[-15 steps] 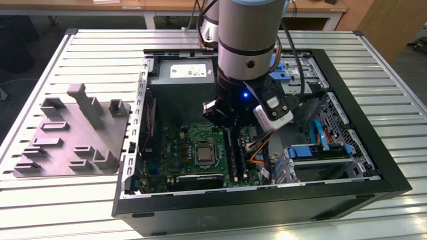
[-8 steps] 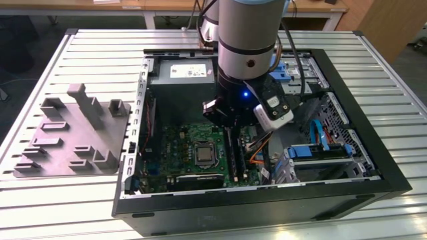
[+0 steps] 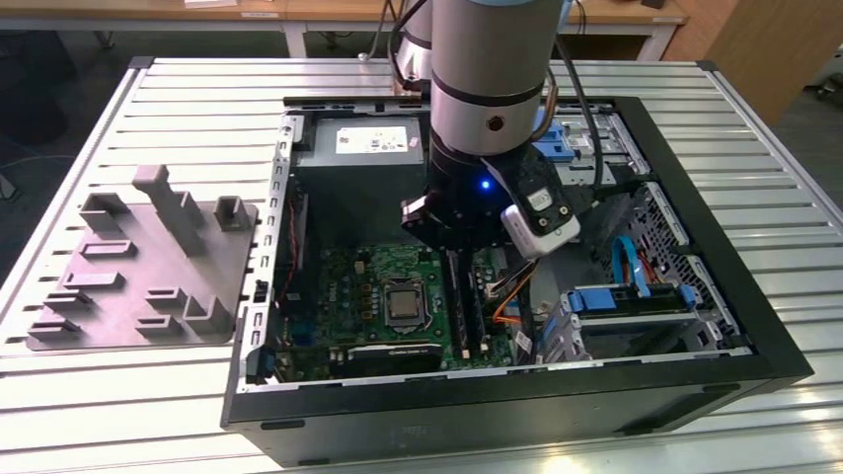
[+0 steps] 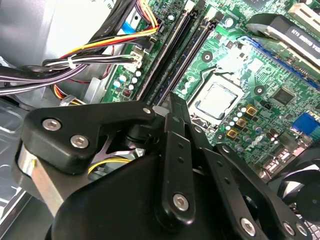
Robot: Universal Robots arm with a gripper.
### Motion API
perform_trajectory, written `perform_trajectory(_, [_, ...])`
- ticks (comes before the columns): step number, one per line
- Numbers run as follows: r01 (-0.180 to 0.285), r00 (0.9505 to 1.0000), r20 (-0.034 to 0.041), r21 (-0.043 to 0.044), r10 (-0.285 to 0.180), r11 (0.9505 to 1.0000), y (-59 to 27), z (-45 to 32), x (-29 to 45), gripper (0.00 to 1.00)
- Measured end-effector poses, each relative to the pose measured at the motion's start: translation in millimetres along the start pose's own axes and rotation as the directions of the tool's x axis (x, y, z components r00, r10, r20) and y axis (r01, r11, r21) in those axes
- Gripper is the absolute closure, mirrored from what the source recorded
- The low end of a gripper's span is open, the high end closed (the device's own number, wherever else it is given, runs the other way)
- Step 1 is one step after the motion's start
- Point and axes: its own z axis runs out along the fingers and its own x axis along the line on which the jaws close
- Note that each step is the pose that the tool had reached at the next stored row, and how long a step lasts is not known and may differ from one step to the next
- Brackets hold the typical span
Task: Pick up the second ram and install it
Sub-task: 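Press down the second ram until it locks into place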
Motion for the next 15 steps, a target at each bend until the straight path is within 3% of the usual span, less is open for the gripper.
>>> perform_trajectory(5, [0.000, 1.0000, -0.0001, 0.0001, 0.000, 1.0000, 2.3, -0.4, 0.0, 0.90])
perform_trajectory(12, [0.000, 1.0000, 0.0003, -0.0012, 0.000, 1.0000, 12.4, 0.2, 0.1, 0.90])
perform_trajectory(15, [-0.001, 1.0000, 0.0002, -0.0111, 0.001, 0.9999, 15.0, 0.9, -0.4, 0.90])
